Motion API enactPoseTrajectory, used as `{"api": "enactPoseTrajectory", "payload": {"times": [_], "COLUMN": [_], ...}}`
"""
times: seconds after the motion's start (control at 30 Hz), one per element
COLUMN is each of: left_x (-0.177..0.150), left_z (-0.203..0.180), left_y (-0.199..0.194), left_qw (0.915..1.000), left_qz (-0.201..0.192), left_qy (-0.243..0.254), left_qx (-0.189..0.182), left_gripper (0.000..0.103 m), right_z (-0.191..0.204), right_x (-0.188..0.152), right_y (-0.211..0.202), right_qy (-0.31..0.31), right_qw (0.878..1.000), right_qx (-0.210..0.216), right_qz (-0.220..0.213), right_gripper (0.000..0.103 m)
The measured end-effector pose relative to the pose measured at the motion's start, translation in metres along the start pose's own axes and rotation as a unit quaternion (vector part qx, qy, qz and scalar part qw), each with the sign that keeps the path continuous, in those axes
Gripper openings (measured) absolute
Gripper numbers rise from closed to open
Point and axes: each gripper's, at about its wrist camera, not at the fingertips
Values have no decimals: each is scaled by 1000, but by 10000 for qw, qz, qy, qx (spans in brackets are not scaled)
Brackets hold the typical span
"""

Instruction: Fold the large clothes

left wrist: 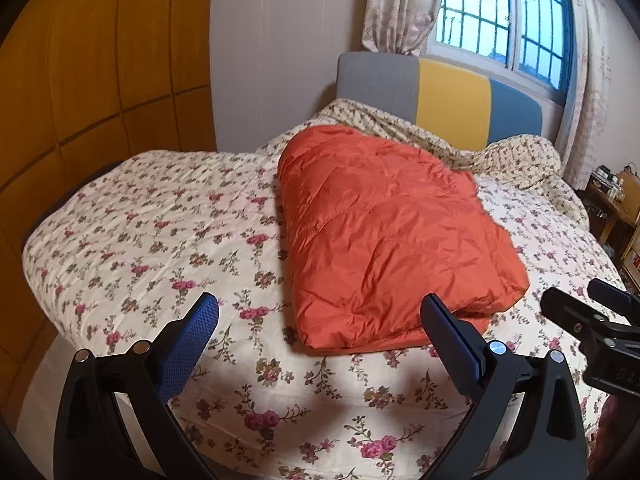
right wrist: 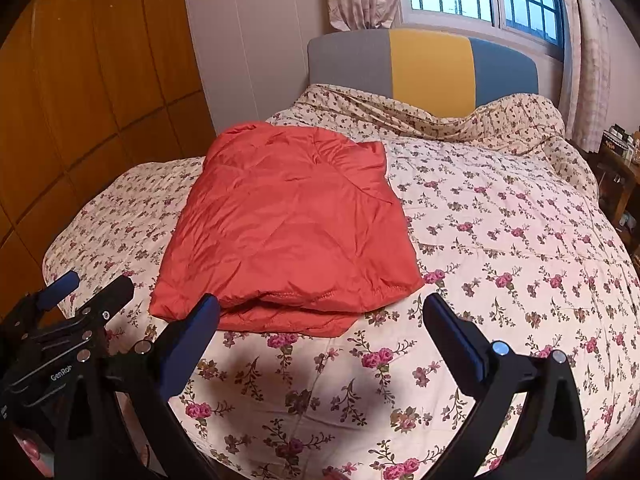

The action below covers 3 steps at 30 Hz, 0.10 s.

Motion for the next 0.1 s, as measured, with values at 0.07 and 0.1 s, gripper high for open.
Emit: {"api": "enactPoseTrajectory", "payload": {"times": [0.07,0.1], "left_x": [-2,-2], "left_z": [2,3], "left_y": [9,13], "left_qw": [9999,9998], "left_qz": [148,204], "left_qy": [8,-3], "left_qx": [28,73], "left_gripper": [100,100], "right_z": [-6,-9], "right_x": [-1,-2], "right_y": [6,8], "right_qy": [59,87], "right_qw": [9999,9999], "right_qx": [-40,-62], "right_qz": [71,98], "right_gripper": [101,101]}}
Point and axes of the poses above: each gripper's, at about its wrist camera, not at the fingertips, and y roughly the way its jaws point, z to its left, x to its top, and after that the axes turned 14 degrees about x, right-handed
